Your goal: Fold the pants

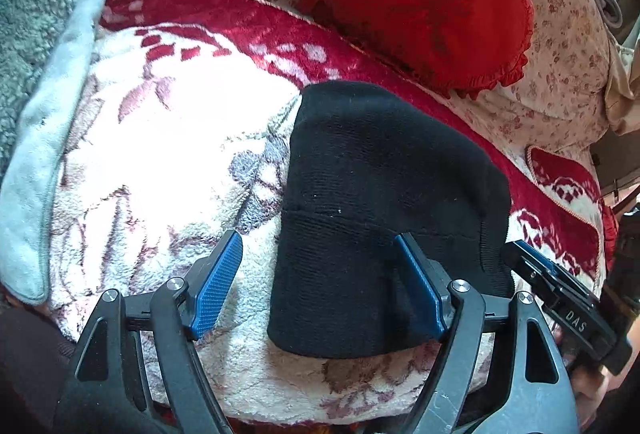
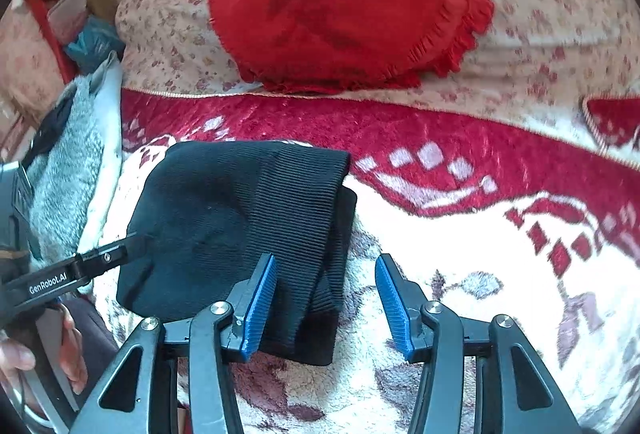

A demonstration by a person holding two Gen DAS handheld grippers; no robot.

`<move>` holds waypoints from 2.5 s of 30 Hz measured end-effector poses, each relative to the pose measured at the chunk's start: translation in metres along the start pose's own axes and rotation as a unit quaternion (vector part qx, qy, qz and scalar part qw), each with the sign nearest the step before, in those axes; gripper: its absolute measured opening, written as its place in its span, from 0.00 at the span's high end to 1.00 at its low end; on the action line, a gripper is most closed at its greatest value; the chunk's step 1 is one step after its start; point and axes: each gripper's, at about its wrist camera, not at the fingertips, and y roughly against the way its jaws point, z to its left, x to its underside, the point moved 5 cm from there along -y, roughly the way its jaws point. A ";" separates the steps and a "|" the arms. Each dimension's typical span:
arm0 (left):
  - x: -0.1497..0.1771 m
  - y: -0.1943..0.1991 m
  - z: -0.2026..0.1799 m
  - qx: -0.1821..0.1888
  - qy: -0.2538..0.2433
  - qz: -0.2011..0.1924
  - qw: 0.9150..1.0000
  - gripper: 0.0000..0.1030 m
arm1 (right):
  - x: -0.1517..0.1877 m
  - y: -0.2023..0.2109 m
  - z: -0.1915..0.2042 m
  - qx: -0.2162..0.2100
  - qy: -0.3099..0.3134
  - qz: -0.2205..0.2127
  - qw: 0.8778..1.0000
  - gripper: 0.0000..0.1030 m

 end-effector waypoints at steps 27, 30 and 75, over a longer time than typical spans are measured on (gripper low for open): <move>-0.066 -0.019 -0.046 0.055 -0.053 -0.031 0.997 0.40 | -0.055 -0.011 -0.006 -0.125 -0.056 -0.062 0.989 0.68; -0.072 -0.050 -0.039 0.029 -0.050 -0.004 0.998 0.40 | -0.068 -0.030 -0.009 -0.096 -0.049 -0.052 0.993 0.65; -0.008 0.039 -0.034 -0.099 -0.083 -0.131 0.983 0.28 | -0.028 0.022 0.041 0.090 0.073 -0.071 0.991 0.55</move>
